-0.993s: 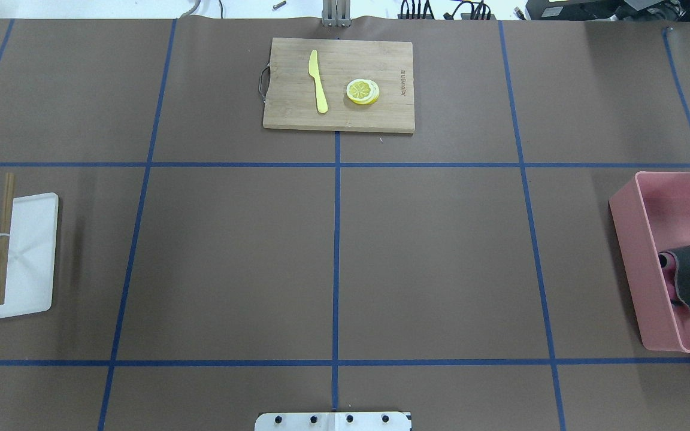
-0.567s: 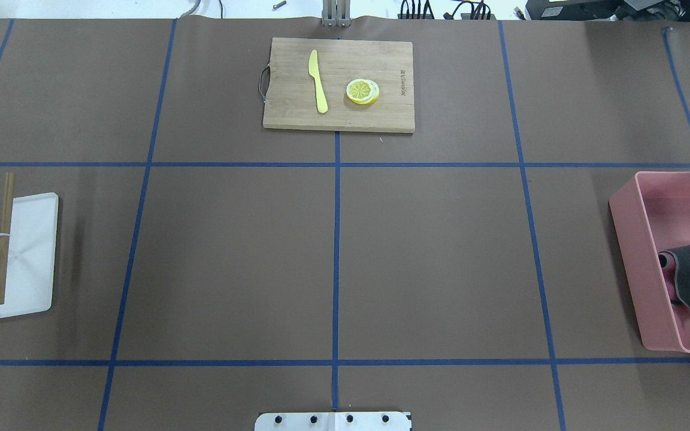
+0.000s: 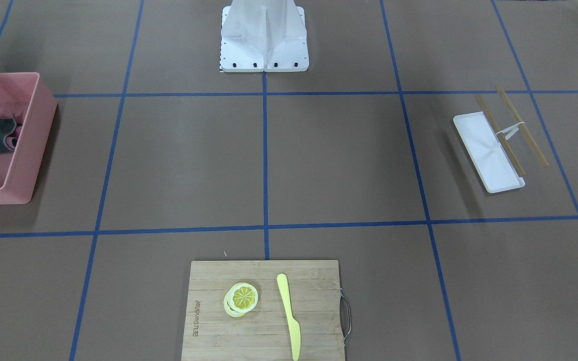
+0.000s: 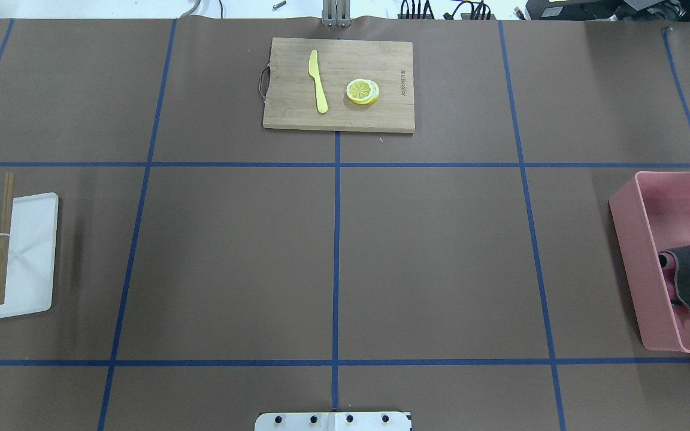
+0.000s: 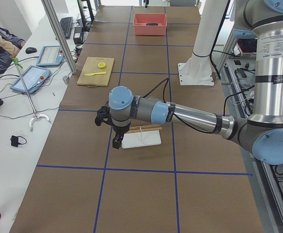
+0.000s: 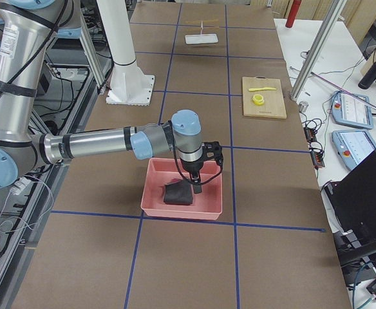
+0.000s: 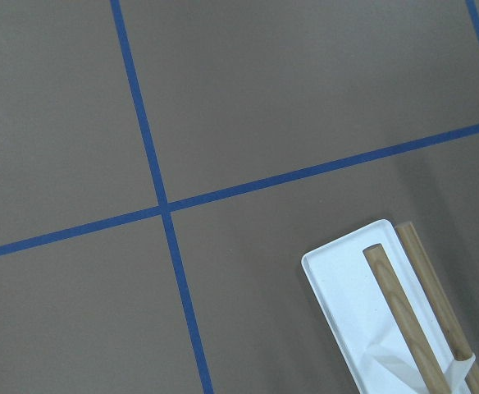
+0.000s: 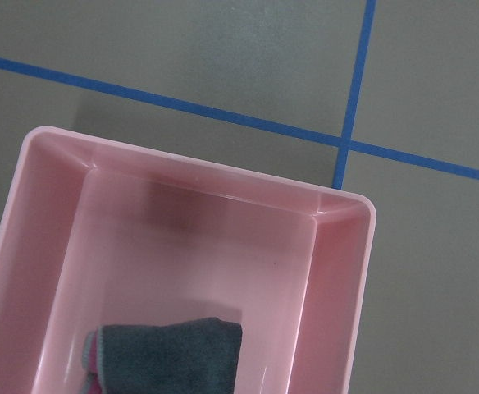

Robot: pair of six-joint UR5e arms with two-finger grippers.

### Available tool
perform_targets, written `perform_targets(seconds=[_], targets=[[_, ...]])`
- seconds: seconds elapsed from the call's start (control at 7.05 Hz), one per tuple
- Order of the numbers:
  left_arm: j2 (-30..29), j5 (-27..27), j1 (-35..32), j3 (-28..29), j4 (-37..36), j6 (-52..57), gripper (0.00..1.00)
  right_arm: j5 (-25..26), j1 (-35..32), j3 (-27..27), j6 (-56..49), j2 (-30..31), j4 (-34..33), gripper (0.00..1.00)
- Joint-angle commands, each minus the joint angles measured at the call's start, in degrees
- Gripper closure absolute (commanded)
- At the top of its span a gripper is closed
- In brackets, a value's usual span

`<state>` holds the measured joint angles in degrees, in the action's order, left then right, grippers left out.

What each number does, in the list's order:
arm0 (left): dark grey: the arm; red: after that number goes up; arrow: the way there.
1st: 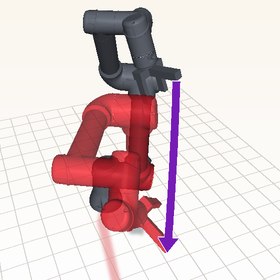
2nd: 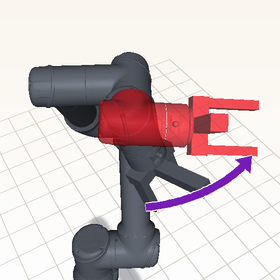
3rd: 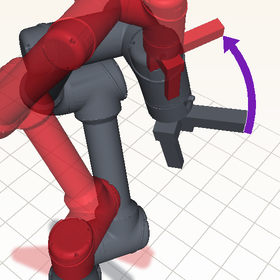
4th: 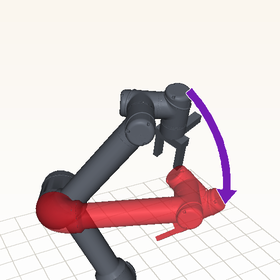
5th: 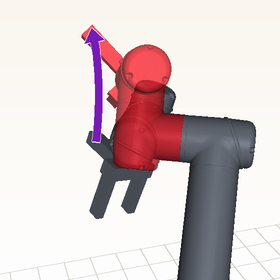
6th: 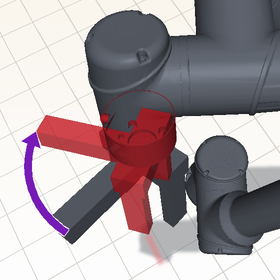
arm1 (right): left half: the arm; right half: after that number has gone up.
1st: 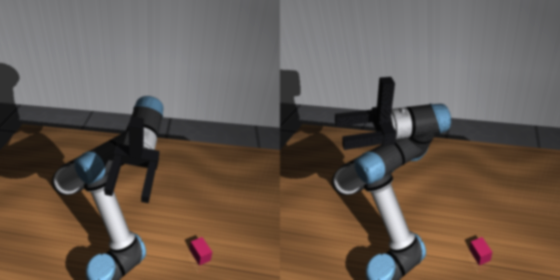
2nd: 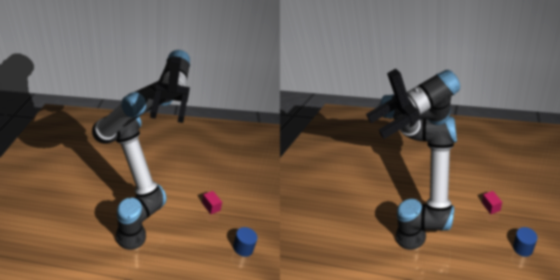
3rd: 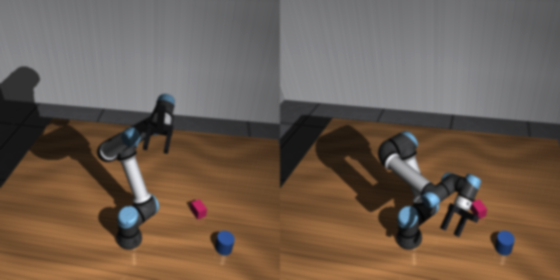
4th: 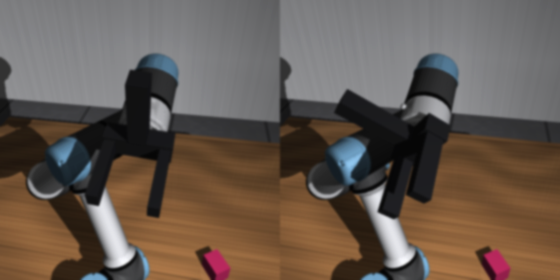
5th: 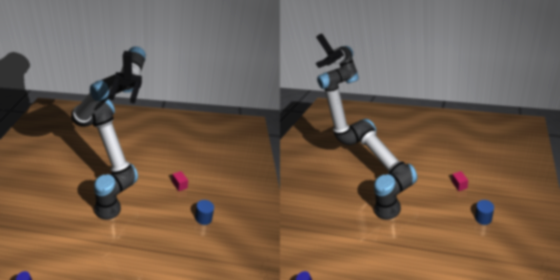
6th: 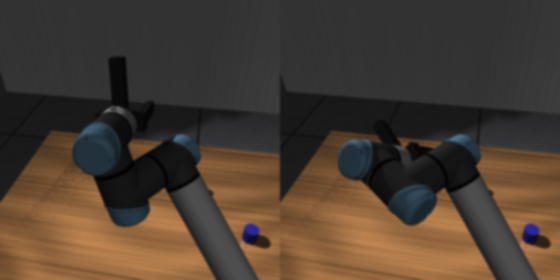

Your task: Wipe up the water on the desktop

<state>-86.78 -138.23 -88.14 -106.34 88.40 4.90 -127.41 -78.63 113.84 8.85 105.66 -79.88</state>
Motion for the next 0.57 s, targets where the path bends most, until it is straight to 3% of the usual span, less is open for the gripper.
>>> perform_targets(seconds=[0.0, 0.43], targets=[[0.4, -0.1, 0.0, -0.4, 0.0, -0.1, 0.02, -3.4, 0.0, 0.0, 0.0, -0.1, 0.2, 0.0], [0.3, -0.1, 0.0, -1.1, 0.1, -0.1, 0.02, -3.4, 0.0, -0.4, 0.0, 0.0, 0.2, 0.0]])
